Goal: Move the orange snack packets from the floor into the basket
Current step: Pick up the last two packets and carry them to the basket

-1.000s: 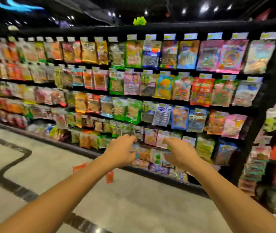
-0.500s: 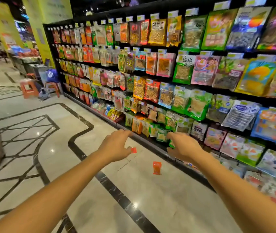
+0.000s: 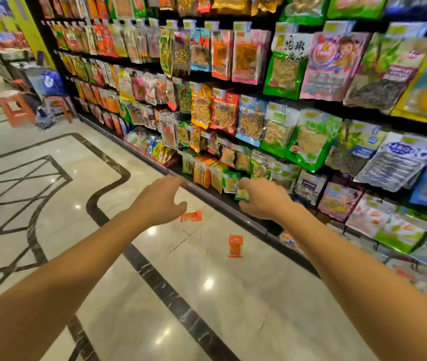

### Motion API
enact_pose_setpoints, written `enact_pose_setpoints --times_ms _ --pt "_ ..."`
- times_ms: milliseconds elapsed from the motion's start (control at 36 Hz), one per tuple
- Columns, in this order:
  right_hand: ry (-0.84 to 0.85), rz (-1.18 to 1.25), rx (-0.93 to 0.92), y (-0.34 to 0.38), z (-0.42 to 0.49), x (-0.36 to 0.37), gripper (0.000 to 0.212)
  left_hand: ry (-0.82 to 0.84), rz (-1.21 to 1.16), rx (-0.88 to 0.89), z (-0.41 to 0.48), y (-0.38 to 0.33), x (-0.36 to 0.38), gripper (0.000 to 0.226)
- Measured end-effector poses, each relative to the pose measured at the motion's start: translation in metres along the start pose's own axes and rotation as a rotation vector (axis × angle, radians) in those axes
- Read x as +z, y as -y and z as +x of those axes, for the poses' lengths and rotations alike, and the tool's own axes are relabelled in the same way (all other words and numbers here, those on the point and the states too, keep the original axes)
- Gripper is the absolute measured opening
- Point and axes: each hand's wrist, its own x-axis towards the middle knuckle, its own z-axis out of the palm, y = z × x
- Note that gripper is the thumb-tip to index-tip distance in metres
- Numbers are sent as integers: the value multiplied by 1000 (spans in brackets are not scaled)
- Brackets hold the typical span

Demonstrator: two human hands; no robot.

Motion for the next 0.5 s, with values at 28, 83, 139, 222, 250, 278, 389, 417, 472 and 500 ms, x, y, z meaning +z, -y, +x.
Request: enact_pose_setpoints --times_ms 28,83,139,222,250,278,389,417,472,500 --pt "6 7 3 -4 12 2 44 16 -1 -3 11 2 3 53" --pt "20 10 7 -11 38 5 44 31 -9 -6 35 9 8 53" --pt "32 4 14 -14 65 8 43 28 -26 -4 61 19 12 52" --pt "36 -1 30 -16 109 13 40 30 -28 19 102 42 18 53" --pt "35 0 39 -16 125 15 38 28 -25 36 117 52 20 53" --pt "37 0 47 -15 142 16 37 29 -21 54 132 62 21 54" --pt "34 5 101 -11 211 21 40 32 -24 103 198 104 22 53" --pt "34 5 121 -9 228 21 41 39 -29 112 214 115 21 52" --pt "42 18 165 -7 258 20 42 66 -38 132 245 136 19 52" --pt "46 28 183 -7 273 20 42 82 -38 149 261 147 19 52"
